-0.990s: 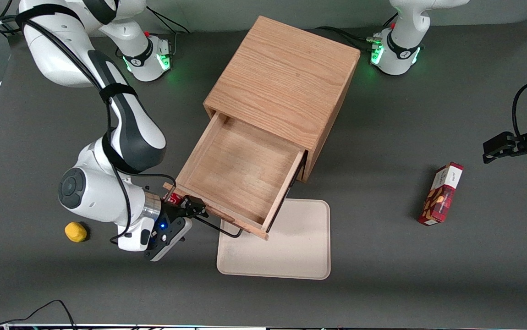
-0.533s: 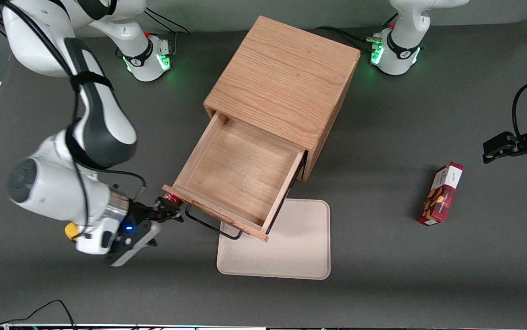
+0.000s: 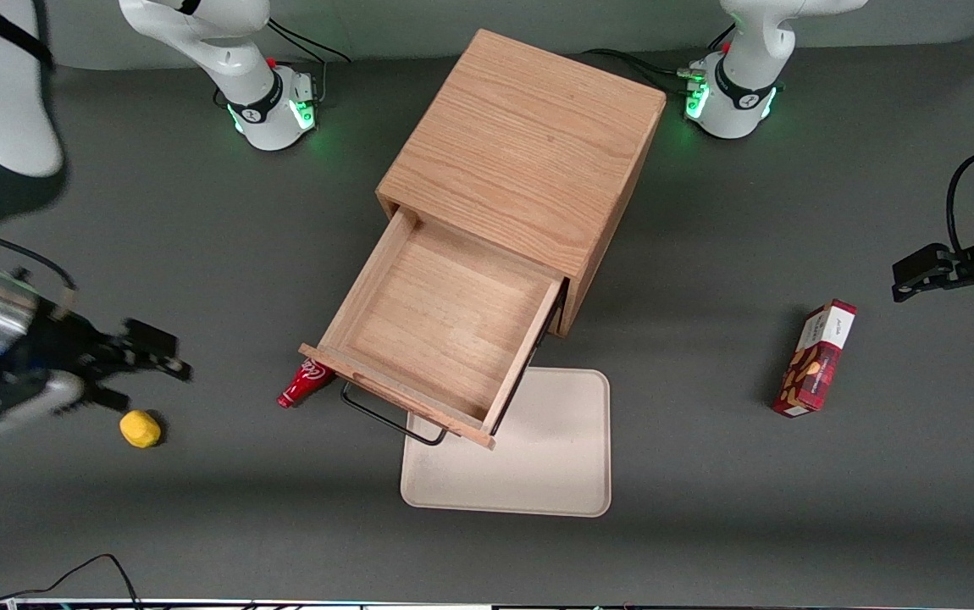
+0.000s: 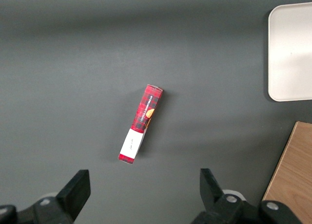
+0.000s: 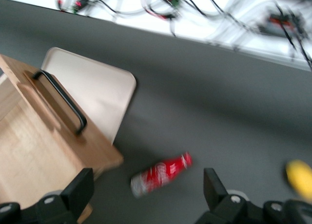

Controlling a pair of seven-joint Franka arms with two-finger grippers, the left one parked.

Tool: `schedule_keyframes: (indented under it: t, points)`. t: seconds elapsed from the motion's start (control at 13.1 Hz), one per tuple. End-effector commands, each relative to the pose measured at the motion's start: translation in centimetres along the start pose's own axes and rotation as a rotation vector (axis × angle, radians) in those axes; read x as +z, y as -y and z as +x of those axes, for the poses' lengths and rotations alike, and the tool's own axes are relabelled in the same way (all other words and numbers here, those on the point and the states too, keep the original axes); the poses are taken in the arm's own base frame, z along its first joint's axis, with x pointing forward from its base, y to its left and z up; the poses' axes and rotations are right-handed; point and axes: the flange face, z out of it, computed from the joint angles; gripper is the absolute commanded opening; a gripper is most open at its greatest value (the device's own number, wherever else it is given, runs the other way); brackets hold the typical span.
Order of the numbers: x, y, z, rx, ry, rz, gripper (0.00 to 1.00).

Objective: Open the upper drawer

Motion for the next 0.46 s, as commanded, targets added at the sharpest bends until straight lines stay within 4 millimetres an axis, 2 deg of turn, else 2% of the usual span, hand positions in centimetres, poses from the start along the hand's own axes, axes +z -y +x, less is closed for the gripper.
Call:
schedule_keyframes:
  t: [0.0, 0.23, 0.38]
  points:
    - [-3.1, 0.2, -5.5, 0.192, 0.085, -0.126, 1.0]
    - [-5.3, 1.7, -10.8, 0.349, 0.154, -0.279, 1.0]
    - [-6.8, 1.7, -12.0, 0.365, 0.157, -0.287, 1.0]
